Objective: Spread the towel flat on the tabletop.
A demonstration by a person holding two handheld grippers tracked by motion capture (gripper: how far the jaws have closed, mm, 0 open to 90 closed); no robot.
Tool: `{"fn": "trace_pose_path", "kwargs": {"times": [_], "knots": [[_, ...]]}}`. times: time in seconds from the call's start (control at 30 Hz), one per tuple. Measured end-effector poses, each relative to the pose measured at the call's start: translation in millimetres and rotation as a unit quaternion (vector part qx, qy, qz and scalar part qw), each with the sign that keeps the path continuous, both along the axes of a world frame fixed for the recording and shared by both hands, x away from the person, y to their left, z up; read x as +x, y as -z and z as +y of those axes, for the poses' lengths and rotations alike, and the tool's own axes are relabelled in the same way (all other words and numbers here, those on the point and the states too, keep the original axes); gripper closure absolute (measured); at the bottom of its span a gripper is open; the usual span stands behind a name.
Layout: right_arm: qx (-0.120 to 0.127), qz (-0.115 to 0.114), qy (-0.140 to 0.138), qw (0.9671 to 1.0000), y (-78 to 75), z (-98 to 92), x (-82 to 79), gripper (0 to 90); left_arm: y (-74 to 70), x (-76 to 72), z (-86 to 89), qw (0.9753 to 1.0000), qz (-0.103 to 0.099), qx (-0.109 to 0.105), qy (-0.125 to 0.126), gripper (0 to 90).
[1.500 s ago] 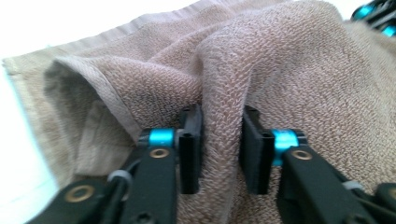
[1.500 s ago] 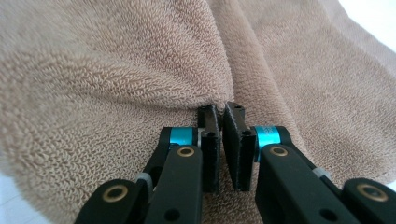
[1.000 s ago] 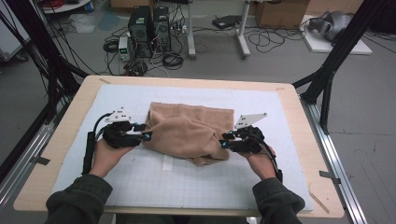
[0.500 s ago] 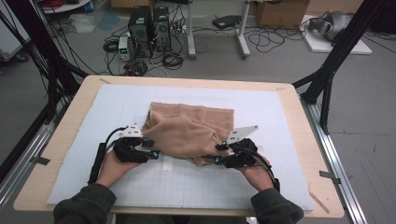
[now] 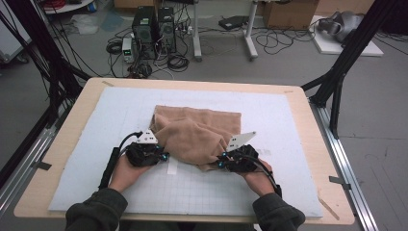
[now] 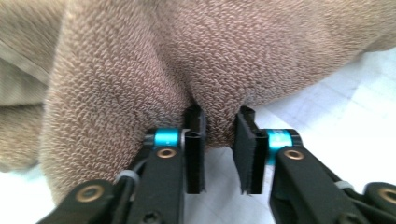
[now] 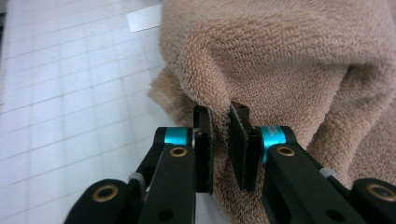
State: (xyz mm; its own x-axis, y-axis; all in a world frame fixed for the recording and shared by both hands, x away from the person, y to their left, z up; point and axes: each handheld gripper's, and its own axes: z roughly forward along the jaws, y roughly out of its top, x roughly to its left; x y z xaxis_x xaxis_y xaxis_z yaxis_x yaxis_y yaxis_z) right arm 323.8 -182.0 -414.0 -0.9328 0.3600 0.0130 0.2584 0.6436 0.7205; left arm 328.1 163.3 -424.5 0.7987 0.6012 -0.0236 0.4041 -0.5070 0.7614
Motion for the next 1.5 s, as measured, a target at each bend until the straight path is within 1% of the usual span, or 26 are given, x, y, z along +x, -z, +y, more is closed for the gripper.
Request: {"fn": "trace_pose_path", "kwargs": {"times": [0.1,0.17,0.2,0.23,0.33,0.43,0.53,0.57,0.6,0.63,0.67,0.73,0.77,0.8,0.83,0.87,0.93,0.97,1.0,1.07,1.17,1.2,1.23,1.37,1.43,1.5], "knots": [[0.005,-0.007,-0.011,0.9999,-15.1,-2.8,-7.0,82.3,-13.0,-8.5,4.6,0.9998,-0.012,-0.012,0.004,78.4],[0.006,-0.01,-0.015,0.9998,-19.7,-3.5,-9.0,82.4,-23.9,-14.5,7.5,0.9995,-0.022,-0.021,0.011,78.6],[0.006,-0.017,-0.023,0.9996,-29.5,-5.0,-14.3,82.6,-30.2,-17.0,8.5,0.9993,-0.026,-0.023,0.015,78.6],[0.006,-0.017,-0.023,0.9996,-29.5,-5.0,-14.3,82.6,-37.0,-20.0,9.7,0.999,-0.032,-0.027,0.018,78.6],[0.02,-0.026,-0.032,0.9989,-44.2,-9.9,-20.9,82.6,-56.5,-27.5,12.4,0.9976,-0.044,-0.042,0.032,78.5],[0.03,-0.033,-0.026,0.9987,-55.9,-16.0,-21.7,82.6,-67.0,-25.0,12.8,0.9975,-0.044,-0.038,0.041,78.5],[0.028,-0.032,-0.012,0.999,-56.2,-18.6,-12.1,82.6,-63.1,-10.5,9.0,0.9983,-0.032,-0.039,0.028,78.5],[0.019,-0.026,0.003,0.9995,-50.0,-18.5,-0.8,82.4,-60.2,-4.3,6.9,0.9987,-0.028,-0.037,0.022,78.5],[0.017,-0.022,0.013,0.9995,-45.8,-18.3,5.6,82.4,-56.1,3.0,4.1,0.9989,-0.021,-0.041,0.012,78.4],[0.017,-0.022,0.013,0.9995,-45.8,-18.3,5.6,82.4,-51.8,10.6,1.4,0.999,-0.012,-0.044,0.005,78.4],[0.011,-0.015,0.024,0.9995,-41.8,-17.8,11.6,82.5,-47.4,18.4,-0.5,0.999,-0.008,-0.044,-0.003,78.3],[0.005,-0.009,0.042,0.9991,-33.6,-17.7,23.2,82.5,-39.0,33.6,-4.6,0.9986,0.006,-0.049,-0.02,78.2],[0.005,0.0,0.052,0.9986,-30.1,-18.4,28.9,82.4,-35.0,40.6,-6.6,0.9985,0.01,-0.048,-0.026,78.2],[0.001,0.001,0.06,0.9982,-26.6,-18.7,34.1,82.4,-31.7,46.7,-8.5,0.9978,0.019,-0.054,-0.034,78.1],[0.002,0.005,0.07,0.9976,-23.4,-19.1,38.7,82.4,-28.8,52.0,-10.8,0.9976,0.021,-0.054,-0.039,78.1],[0.004,0.011,0.075,0.9971,-20.3,-19.8,43.1,82.4,-26.4,56.7,-13.2,0.9976,0.026,-0.048,-0.043,78.1],[-0.005,0.018,0.08,0.9966,-13.6,-19.0,50.0,82.3,-21.9,64.0,-18.0,0.9978,0.031,-0.036,-0.046,78.0],[-0.007,0.029,0.083,0.9961,-7.3,-18.5,55.7,82.0,-19.3,66.3,-19.9,0.9976,0.035,-0.032,-0.051,77.2],[-0.007,0.029,0.083,0.9961,-7.3,-18.5,55.7,82.0,-17.2,68.3,-20.1,0.9973,0.041,-0.03,-0.052,77.2],[-0.005,0.033,0.09,0.9954,-4.9,-18.9,58.2,81.3,-16.2,68.5,-19.4,0.9972,0.046,-0.032,-0.05,75.2],[-0.006,0.028,0.094,0.9951,-8.0,-20.3,55.7,77.7,-23.0,63.2,-15.3,0.9977,0.038,-0.033,-0.046,69.3],[0.001,0.025,0.094,0.9952,-12.2,-21.3,51.5,75.9,-26.2,61.0,-12.8,0.9976,0.035,-0.037,-0.047,64.0],[0.001,0.025,0.094,0.9952,-12.2,-21.3,51.5,72.9,-29.2,58.1,-10.2,0.9975,0.032,-0.04,-0.049,64.0],[0.016,0.014,0.093,0.9954,-23.0,-21.6,38.2,67.4,-36.9,45.0,0.2,0.9981,0.021,-0.033,-0.047,55.8],[0.032,0.002,0.087,0.9957,-27.5,-22.1,28.9,65.2,-39.0,38.2,5.3,0.9983,0.017,-0.033,-0.045,55.4],[0.034,-0.003,0.085,0.9958,-30.4,-21.0,20.8,64.1,-41.1,31.5,10.6,0.9983,0.009,-0.037,-0.043,55.4]]}}
